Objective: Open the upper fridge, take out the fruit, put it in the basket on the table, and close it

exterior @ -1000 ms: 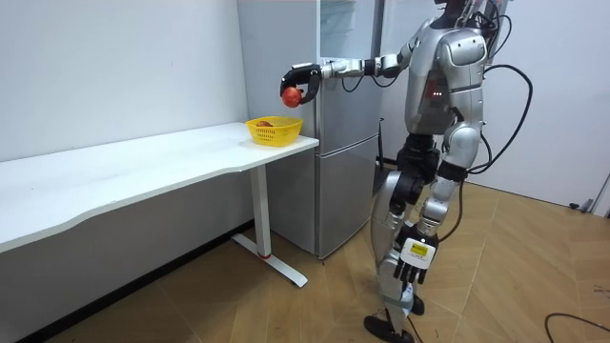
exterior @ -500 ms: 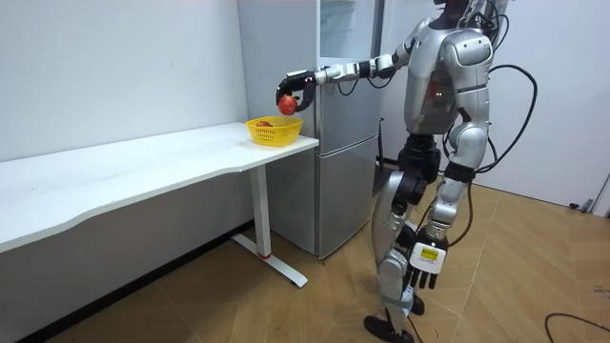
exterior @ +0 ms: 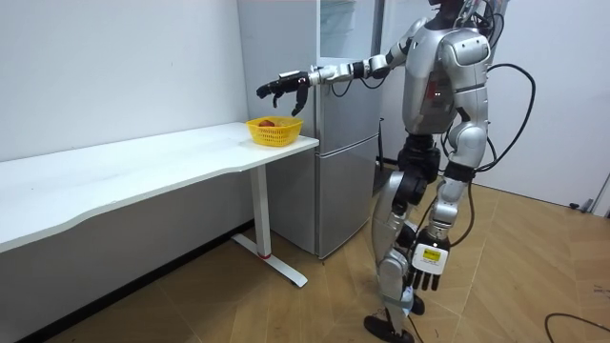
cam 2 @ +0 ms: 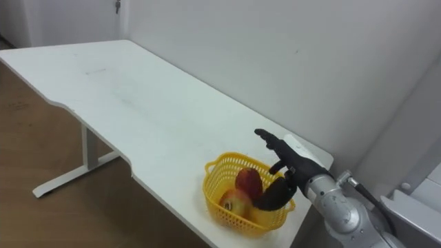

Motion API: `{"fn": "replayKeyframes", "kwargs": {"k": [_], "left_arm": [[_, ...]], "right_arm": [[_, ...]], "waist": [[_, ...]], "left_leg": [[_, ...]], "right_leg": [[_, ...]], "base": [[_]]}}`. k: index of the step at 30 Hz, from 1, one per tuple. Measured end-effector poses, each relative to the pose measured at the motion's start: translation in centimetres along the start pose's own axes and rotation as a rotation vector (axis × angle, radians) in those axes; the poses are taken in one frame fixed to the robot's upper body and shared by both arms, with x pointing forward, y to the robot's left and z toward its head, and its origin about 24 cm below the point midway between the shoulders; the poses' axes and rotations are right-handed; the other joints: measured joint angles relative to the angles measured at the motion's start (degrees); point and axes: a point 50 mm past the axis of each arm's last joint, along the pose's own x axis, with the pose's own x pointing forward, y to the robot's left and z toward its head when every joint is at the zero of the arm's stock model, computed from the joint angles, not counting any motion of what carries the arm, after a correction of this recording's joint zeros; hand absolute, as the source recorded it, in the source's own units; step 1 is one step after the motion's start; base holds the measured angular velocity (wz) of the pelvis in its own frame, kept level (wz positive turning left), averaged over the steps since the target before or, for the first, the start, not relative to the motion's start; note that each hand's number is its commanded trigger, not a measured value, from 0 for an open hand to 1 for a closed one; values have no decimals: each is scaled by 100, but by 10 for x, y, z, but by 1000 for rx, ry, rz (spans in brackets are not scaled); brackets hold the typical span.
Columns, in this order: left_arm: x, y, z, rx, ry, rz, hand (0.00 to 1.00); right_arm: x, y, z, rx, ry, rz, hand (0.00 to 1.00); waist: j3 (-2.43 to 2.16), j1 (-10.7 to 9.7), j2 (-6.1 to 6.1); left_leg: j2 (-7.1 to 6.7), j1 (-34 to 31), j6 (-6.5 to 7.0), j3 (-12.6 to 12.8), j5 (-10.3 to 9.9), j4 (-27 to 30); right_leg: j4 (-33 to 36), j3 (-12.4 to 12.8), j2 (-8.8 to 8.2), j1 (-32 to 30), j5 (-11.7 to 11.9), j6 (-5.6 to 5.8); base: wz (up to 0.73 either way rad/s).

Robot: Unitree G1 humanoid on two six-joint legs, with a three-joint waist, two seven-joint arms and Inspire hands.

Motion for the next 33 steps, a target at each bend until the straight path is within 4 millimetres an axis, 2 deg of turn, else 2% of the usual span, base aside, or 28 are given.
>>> {"fn": "replayKeyframes", "kwargs": {"k": [21, 24, 27, 29, 30, 31, 33], "left_arm": [[-1, -3, -9, -4, 29, -8, 0], [0, -7, -9, -12, 38, -14, 0], [0, -11, -10, -16, 39, -24, 0], [0, -12, -9, -18, 38, -26, 0], [1, -14, -9, -21, 38, -30, 0], [1, -18, -10, -40, 38, -35, 0], [0, -22, -10, -51, 20, -39, 0]], "right_arm": [[-1, -5, -6, 40, 23, -38, 0], [-1, -7, -7, 45, 30, -48, 0], [-1, -8, -6, 50, 25, -52, 0], [-1, -9, -5, 60, 18, -55, 0], [-1, -9, -1, 60, 4, -54, 0], [0, -10, 4, 61, -19, -56, 0], [-1, -15, 14, 75, -64, -76, 0]], "waist": [[-6, -39, 80], [-10, -77, 161], [-54, -152, 279], [-66, -184, 342], [-50, -193, 406], [-77, -214, 468], [-81, -310, 537]], "left_leg": [[-1, 23, 0, -12, 0, 14], [-11, 10, 2, -24, -4, 99], [-16, 21, 3, -16, -5, 89], [-14, 39, 4, -10, -5, 86], [-10, 108, 6, 27, -6, 73], [-6, 137, 15, 71, -12, 61], [-12, 204, 18, 80, -11, 40]], "right_leg": [[-2, 15, 5, 19, 0, 0], [-1, 15, 4, 25, 1, 1], [5, 41, -1, 34, 1, 1], [8, 63, 2, 52, 1, 1], [7, 116, 4, 102, 1, 1], [5, 157, 2, 116, 1, 1], [7, 176, -8, 151, 1, 1]], "base": [[0], [0], [-1], [-5], [-14], [-16], [-5]]}}
